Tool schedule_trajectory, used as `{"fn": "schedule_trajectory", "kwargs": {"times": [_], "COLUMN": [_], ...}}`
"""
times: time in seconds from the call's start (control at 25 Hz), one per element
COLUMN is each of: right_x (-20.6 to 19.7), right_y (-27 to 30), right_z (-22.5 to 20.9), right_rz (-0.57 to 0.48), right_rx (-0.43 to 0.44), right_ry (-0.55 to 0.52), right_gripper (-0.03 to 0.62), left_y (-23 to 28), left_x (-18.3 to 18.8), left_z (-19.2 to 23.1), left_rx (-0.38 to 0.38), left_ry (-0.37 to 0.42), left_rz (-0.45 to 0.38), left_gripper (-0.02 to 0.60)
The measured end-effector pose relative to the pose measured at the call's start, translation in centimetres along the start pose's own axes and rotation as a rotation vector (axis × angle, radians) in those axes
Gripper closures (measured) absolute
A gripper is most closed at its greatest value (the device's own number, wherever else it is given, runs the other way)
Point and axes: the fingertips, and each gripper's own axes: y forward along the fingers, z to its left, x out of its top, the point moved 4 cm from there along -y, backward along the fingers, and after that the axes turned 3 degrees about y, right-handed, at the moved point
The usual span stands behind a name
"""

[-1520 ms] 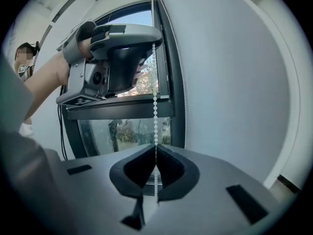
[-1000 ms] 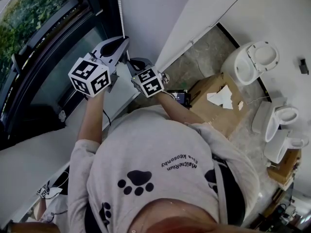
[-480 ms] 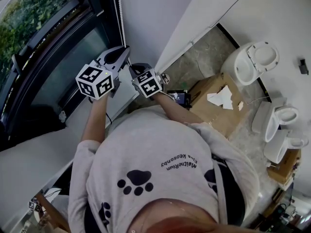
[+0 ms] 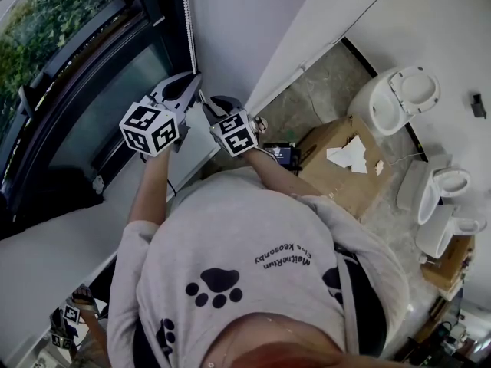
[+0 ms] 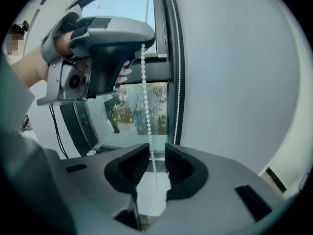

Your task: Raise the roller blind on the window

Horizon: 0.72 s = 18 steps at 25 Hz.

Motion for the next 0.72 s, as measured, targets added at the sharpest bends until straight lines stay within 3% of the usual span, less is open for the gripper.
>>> {"fn": "schedule_trajectory", "kwargs": {"times": [0.36, 0.72], "right_x": [6.6, 12.2], "right_y": [-4.7, -9.4], "right_z": [-0.5, -1.2], "right_rz": [-0.246, -0.439], "right_rx": [-0.080, -0.181], "right_ry": [-0.005, -0.031], "right_gripper": [0.496, 0.519], "left_y": [0.3, -0.1], "left_x": [0.4, 0.5], "left_z": [0.0, 1.0], "left_rx": [0.009, 0.158], "left_ry": [0.025, 0.144], "left_rz": [-0.012, -0.027], "left_gripper": [0.569, 0.568]}}
